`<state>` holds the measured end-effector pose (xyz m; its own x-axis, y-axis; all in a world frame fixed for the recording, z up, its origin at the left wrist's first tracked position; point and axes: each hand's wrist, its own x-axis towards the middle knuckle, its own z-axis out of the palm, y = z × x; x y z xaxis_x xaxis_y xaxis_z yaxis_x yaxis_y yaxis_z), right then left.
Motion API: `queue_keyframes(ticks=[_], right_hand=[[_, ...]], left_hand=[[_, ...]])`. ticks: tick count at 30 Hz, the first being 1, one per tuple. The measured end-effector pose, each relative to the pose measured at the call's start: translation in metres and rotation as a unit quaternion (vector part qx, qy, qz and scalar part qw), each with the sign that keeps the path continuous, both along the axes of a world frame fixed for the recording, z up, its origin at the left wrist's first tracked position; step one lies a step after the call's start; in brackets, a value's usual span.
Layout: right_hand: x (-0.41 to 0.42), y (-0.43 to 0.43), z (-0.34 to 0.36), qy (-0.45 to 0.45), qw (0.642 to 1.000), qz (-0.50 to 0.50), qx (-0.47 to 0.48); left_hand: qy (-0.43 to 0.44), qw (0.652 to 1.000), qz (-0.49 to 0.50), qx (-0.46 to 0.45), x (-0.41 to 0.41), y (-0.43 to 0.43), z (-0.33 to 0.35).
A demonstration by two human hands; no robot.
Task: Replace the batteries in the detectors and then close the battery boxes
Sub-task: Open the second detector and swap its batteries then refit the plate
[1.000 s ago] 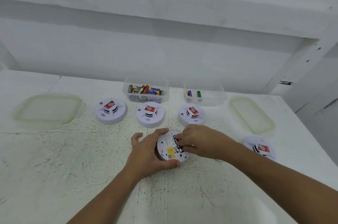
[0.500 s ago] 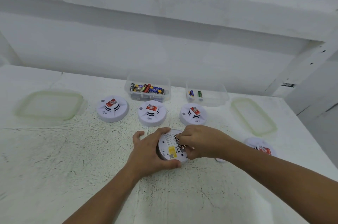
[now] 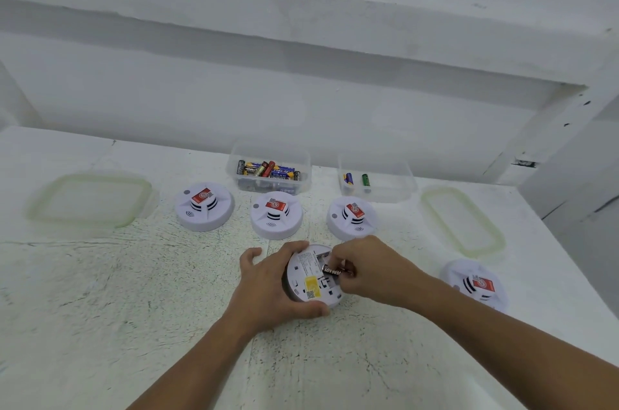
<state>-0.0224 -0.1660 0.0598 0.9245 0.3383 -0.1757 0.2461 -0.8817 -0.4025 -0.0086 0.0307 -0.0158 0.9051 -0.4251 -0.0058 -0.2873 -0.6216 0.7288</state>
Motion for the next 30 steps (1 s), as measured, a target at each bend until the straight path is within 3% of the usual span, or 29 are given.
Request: queue_keyframes(ticks=[4,8,10,14,19,30], right_hand=[[0.016,-0.008,0.017,0.047,0.986,-0.12,0.109],[0.064,-0.039,0.034,-0.002,0.926,-0.261,0.273],[0.094,-0.056,0.034,-0.024,0.901,-0.313,0.3],[0.142,-0.074,0.02,-0.019,0.9,-0.377,0.22],[0.175,-0.065,-0.004,-0.003,0.92,-0.383,0.082],[0.192,-0.056,-0.021,-0.014,0.932,-0.36,-0.036]], left_hand=[[0.012,1.0,0.008,0.004,0.0,0.0,0.003],[0.011,1.0,0.016,0.016,0.001,0.0,0.002],[0.012,1.0,0.019,0.018,0.001,-0.001,0.001],[0.029,0.999,0.021,0.008,-0.001,-0.001,0.006],[0.049,0.998,0.026,0.0,-0.002,-0.002,0.012],[0.043,0.999,0.022,0.005,-0.001,0.0,0.01]])
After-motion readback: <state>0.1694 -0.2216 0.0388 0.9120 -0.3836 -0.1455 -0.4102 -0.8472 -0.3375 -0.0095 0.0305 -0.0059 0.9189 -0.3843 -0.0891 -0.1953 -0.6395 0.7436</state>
